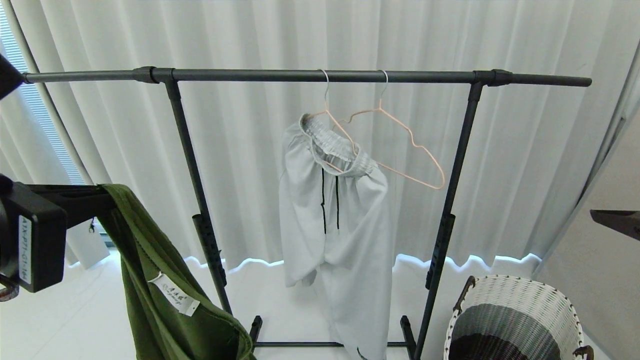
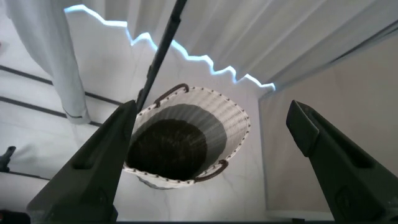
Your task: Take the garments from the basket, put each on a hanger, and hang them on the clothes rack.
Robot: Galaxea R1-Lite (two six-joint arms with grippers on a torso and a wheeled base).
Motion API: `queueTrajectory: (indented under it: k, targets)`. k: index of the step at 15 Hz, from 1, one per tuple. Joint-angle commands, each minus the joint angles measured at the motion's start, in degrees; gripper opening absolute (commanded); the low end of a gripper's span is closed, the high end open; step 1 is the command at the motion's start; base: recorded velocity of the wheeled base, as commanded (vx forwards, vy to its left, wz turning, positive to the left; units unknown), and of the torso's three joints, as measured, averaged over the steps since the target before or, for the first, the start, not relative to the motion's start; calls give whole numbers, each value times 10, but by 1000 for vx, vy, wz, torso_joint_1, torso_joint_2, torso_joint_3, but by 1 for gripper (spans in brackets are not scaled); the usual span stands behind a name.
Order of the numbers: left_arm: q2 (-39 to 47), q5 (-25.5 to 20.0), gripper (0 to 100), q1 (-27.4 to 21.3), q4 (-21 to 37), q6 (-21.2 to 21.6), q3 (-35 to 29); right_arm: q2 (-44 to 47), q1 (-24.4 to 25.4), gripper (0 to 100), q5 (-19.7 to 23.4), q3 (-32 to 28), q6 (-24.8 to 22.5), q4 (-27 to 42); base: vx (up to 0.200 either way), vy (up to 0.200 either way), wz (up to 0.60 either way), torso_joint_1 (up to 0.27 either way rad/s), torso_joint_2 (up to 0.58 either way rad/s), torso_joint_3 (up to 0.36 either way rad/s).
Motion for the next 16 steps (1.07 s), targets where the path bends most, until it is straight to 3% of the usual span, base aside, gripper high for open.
queueTrajectory:
  k: [1,10,16]
  targets:
    - [0,0,0,0,0,0,1,2,-1,100,1,-1,0,0,0,0,0,178,-466,-300]
    - [0,0,0,0,0,0,6,1,-4,100,17,2,6,-9,0,0,0,193,-485,-292]
    - [0,1,0,0,0,1,6,1,-4,100,17,13,5,-33,0,0,0,32,-61,-34]
